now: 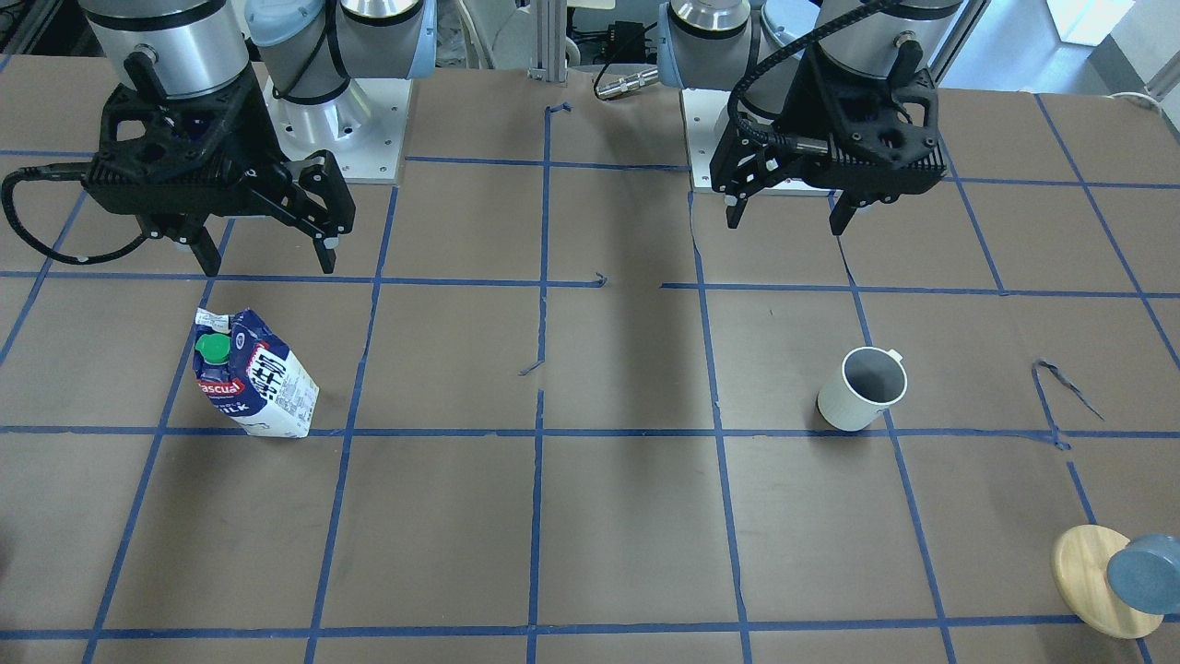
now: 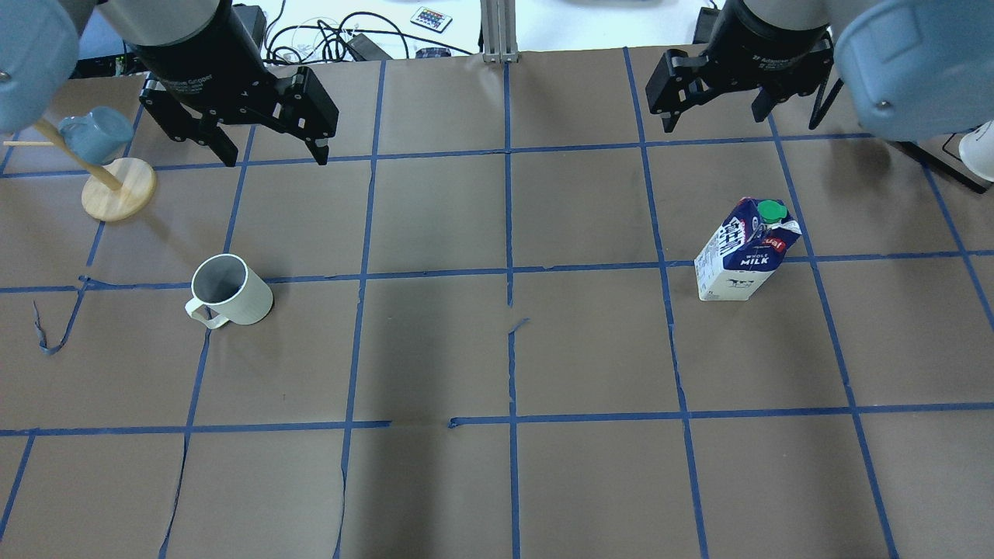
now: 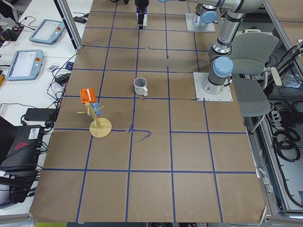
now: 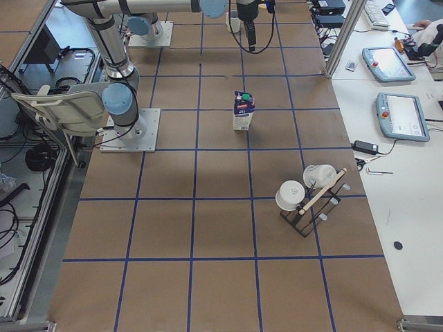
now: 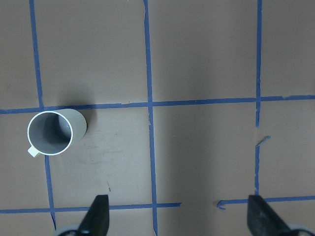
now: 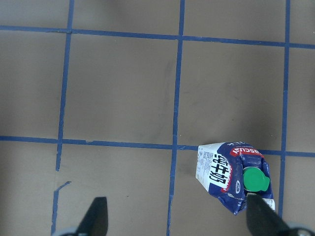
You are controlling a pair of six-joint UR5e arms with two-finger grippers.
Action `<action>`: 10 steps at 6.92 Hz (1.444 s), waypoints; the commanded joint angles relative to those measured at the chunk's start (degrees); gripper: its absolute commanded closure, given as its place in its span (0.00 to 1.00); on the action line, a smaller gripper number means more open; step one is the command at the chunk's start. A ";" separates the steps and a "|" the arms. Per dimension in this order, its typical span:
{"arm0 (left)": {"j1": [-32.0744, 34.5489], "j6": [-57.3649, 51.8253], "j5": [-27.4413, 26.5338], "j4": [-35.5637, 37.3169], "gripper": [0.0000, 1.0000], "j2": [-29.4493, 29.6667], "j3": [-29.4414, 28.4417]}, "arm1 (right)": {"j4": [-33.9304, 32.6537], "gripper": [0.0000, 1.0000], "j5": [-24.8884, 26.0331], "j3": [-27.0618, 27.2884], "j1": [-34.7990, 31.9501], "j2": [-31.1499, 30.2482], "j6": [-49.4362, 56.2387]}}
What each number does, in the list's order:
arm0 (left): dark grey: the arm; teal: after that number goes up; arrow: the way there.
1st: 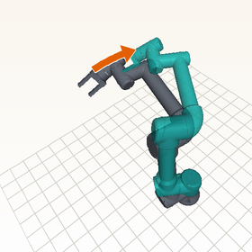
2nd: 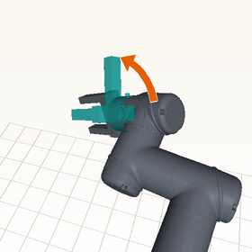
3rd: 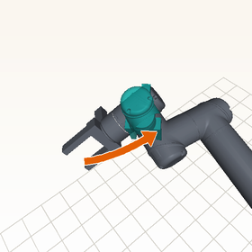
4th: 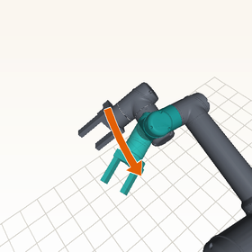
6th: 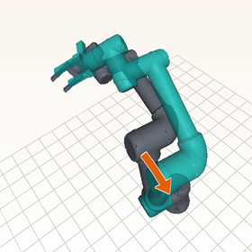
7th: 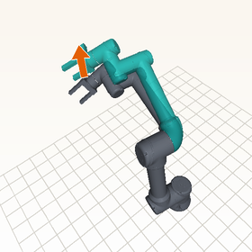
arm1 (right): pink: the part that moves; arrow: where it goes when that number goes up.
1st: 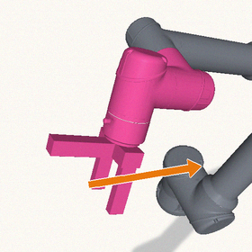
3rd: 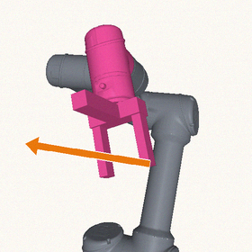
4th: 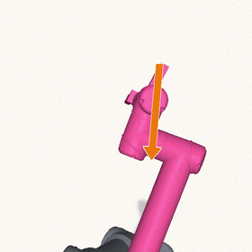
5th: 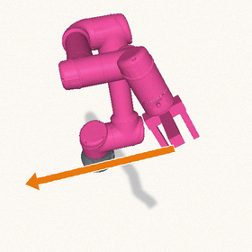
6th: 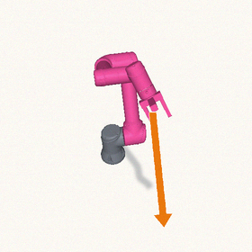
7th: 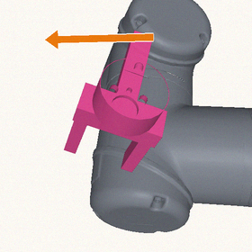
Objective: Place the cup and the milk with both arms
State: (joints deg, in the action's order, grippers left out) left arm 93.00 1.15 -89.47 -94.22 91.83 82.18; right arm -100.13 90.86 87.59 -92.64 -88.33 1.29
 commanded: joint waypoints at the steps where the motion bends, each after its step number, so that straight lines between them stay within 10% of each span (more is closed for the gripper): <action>1: -0.01 0.00 0.00 0.00 0.00 -0.07 0.00 | 0.45 0.00 0.02 -0.06 0.27 0.17 -0.23; 10: -0.01 0.00 0.00 0.00 0.00 -0.16 0.18 | -0.16 0.00 -0.77 0.12 0.18 0.44 -0.23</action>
State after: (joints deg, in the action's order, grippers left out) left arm 92.99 1.14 -89.47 -94.22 91.67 82.30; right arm -100.32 90.00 87.65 -92.50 -87.96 1.26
